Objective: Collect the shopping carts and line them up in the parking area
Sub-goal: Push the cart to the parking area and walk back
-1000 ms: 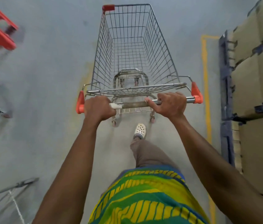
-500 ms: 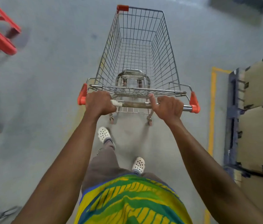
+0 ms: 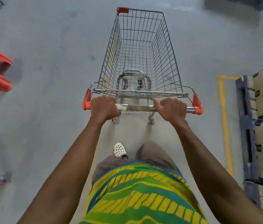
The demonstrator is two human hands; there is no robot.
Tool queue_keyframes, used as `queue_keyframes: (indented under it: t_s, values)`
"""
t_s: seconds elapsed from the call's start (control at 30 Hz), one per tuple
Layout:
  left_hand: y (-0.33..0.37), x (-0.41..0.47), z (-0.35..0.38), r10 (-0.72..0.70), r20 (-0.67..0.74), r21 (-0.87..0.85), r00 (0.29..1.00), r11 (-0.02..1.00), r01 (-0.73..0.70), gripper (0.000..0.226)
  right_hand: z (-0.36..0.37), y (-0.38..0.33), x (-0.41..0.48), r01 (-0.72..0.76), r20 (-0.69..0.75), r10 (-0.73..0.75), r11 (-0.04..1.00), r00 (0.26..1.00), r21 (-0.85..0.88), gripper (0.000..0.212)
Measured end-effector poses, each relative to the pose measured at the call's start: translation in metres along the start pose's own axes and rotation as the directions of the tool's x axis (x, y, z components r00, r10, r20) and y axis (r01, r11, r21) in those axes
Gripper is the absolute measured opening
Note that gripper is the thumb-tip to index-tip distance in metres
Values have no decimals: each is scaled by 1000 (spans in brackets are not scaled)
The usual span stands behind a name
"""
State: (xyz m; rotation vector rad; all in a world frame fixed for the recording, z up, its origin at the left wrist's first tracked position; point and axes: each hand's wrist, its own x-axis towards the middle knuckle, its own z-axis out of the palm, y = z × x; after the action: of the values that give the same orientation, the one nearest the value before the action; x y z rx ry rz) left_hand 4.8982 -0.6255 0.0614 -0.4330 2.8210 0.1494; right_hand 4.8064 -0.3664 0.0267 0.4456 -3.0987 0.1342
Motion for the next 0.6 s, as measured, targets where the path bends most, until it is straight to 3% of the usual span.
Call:
queue_keyframes:
  t_s: [0.33, 0.6]
  values:
    - [-64, 187, -45, 31, -81, 24, 996, 999, -29, 27, 5, -68, 202, 35, 76, -30, 998, 997, -61, 77]
    - [-97, 350, -97, 0, -114, 20, 994, 1000, 3, 25, 15, -111, 390, 11, -31, -12, 999, 999, -33, 71]
